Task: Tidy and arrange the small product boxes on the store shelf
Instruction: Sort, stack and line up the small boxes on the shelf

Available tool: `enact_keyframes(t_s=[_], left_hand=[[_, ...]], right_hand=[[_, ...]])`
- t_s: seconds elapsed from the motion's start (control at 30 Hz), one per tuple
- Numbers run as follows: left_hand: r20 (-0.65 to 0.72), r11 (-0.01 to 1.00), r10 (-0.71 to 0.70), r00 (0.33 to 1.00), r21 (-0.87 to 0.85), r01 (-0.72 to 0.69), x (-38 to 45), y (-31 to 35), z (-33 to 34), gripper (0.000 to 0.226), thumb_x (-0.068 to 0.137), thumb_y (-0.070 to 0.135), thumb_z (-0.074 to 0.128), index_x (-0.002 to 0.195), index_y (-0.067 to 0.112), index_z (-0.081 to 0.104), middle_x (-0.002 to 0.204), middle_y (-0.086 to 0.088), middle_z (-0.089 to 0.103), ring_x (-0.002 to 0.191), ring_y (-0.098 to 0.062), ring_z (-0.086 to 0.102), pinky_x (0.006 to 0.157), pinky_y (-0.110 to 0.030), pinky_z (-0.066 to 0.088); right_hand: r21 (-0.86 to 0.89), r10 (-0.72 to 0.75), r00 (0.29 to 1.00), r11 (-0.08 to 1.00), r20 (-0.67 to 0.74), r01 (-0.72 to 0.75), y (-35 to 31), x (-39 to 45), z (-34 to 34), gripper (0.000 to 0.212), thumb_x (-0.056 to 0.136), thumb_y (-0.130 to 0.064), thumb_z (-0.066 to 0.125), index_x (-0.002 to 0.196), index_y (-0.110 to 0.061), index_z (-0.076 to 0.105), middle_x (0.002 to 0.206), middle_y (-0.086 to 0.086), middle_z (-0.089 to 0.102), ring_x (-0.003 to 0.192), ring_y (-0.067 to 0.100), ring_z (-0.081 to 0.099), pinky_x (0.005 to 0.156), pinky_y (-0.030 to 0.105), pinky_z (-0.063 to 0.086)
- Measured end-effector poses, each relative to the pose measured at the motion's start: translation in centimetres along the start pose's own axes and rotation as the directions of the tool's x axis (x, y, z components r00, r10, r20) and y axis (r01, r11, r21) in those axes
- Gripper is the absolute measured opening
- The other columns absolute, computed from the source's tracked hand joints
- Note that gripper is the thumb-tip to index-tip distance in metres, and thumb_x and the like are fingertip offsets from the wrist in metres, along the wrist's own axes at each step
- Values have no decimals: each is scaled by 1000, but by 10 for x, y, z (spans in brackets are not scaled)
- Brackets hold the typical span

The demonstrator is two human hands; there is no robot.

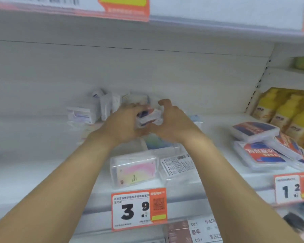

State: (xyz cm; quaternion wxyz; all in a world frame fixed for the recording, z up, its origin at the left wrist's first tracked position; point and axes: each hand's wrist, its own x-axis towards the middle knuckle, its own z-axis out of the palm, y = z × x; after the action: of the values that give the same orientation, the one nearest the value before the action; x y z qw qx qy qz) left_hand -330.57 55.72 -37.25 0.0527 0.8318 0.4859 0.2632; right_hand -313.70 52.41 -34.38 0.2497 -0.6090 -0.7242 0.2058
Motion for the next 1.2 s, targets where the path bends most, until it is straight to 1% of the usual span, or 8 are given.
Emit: enact_keyframes(t_s=[0.13, 0.27, 0.37, 0.5, 0.67, 0.77, 1.03, 1.2], left_hand=[[-84, 998, -66, 994, -9, 65, -8, 0, -16, 47, 65, 35, 83, 107, 20, 67, 95, 0, 69, 88, -21, 64, 76, -32, 50], [-70, 988, -147, 987, -46, 144, -21, -2, -32, 35, 79, 41, 73, 106, 21, 63, 91, 6, 67, 83, -16, 61, 71, -30, 49], [-10, 979, -178, 984, -106, 176, -29, -7, -38, 35, 85, 47, 65, 111, 23, 57, 93, 8, 63, 81, -12, 60, 66, -26, 46], [-45, 967, -230, 972, -125, 223, -31, -1, -47, 34, 93, 49, 50, 101, 16, 55, 87, -3, 63, 73, -18, 61, 63, -34, 50], [-224, 945, -298, 928, -204, 254, -24, 29, -57, 27, 99, 32, 47, 98, 6, 55, 98, -14, 61, 60, -31, 71, 46, -34, 45], [-283, 944, -290, 914, -241, 225, -18, 64, -52, 27, 94, 35, 51, 107, 12, 57, 99, -6, 62, 70, -29, 70, 60, -34, 48], [-385, 978, 12, 923, -186, -91, 6, 175, 26, 17, 86, 30, 64, 97, 16, 68, 86, -5, 71, 81, -28, 64, 68, -32, 41], [-353, 969, 38, 935, -216, -121, 44, 242, 90, 21, 76, 11, 70, 97, 7, 71, 94, -13, 65, 86, -32, 61, 77, -33, 41]], right_hand=[[-40, -12, 997, 999, 76, 15, -3, 6, 13, 106, 68, -51, 83, 151, -30, 19, 135, 2, 39, 122, 22, 49, 84, 28, 39], [80, -102, 994, 992, 44, 98, -9, 14, 30, 108, 61, -48, 88, 149, -32, 27, 135, -2, 51, 125, 17, 52, 97, 33, 48], [120, -161, 986, 979, -52, 166, -12, 16, 32, 77, 60, -41, 90, 126, -25, 53, 110, -8, 66, 102, 12, 63, 82, 26, 54], [76, -147, 987, 986, -60, 151, -13, 11, 13, 68, 58, -32, 89, 116, -28, 55, 99, -8, 63, 81, 4, 61, 55, 6, 43], [116, -180, 977, 974, -113, 192, 0, -13, -42, 75, 60, -21, 79, 126, -33, 45, 112, -7, 59, 92, 17, 65, 71, 25, 55], [78, -120, 977, 988, -177, 136, 16, -31, -81, 75, 66, -12, 75, 129, -37, 42, 117, -5, 55, 95, 17, 64, 75, 34, 58], [72, 229, 869, 973, -438, -220, 102, -83, -173, 87, 67, -82, 60, 136, -31, 46, 133, 5, 59, 111, 30, 62, 87, 41, 51], [190, 347, 795, 938, -497, -291, 145, -97, -188, 93, 81, -81, 42, 142, -10, 43, 125, 14, 63, 108, 36, 61, 97, 44, 46]])
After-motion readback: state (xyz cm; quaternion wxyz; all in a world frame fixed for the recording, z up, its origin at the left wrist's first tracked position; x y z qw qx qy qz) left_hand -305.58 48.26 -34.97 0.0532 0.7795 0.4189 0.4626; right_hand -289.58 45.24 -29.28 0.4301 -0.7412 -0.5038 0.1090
